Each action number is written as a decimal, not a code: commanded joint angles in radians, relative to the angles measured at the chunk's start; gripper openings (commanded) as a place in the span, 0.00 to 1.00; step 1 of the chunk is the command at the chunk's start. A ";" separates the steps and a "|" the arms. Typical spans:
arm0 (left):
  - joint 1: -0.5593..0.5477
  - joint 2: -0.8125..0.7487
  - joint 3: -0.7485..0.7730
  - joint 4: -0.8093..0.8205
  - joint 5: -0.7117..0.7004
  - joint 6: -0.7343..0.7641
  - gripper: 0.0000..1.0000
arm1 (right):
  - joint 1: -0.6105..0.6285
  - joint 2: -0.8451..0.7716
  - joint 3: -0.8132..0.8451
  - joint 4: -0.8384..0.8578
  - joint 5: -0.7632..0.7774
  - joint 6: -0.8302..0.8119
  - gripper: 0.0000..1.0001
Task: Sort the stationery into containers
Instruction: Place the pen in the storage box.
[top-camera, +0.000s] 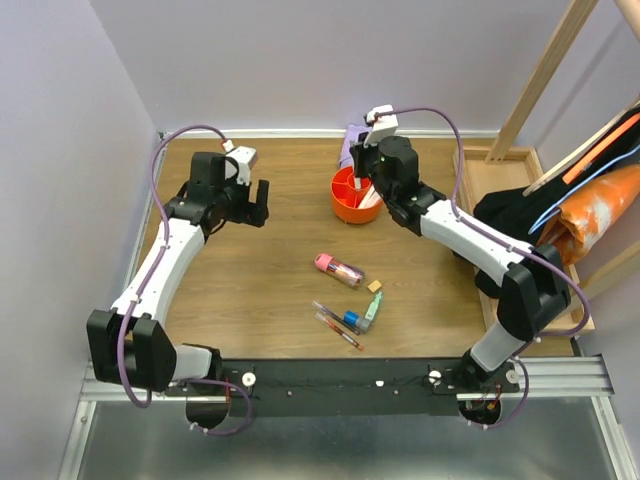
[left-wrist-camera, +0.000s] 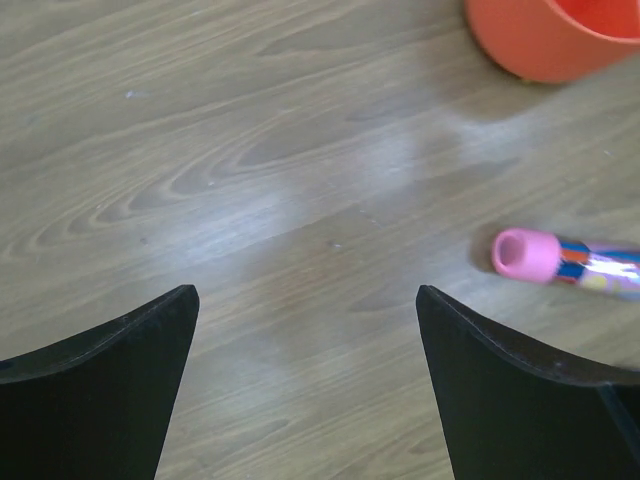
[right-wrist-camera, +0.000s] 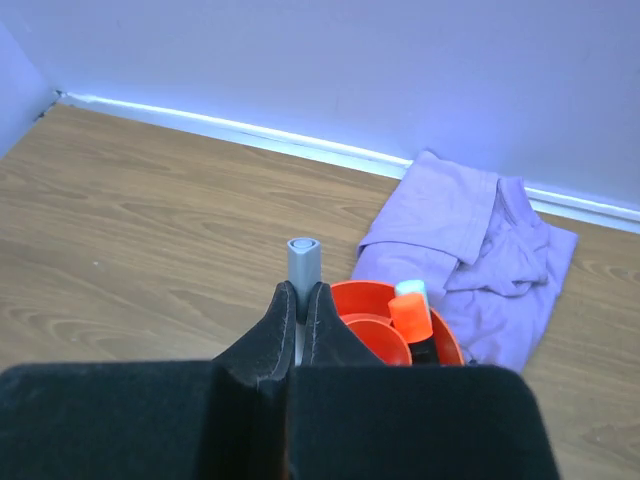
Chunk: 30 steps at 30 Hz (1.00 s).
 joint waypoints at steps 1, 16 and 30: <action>-0.067 -0.050 -0.042 -0.033 0.079 0.081 0.99 | -0.054 0.017 -0.118 0.309 -0.014 -0.065 0.01; -0.093 0.133 0.074 -0.082 0.005 0.090 0.99 | -0.148 0.063 -0.318 0.557 -0.042 -0.040 0.00; -0.093 0.176 0.094 -0.086 -0.023 0.091 0.99 | -0.146 0.109 -0.391 0.551 -0.022 0.049 0.00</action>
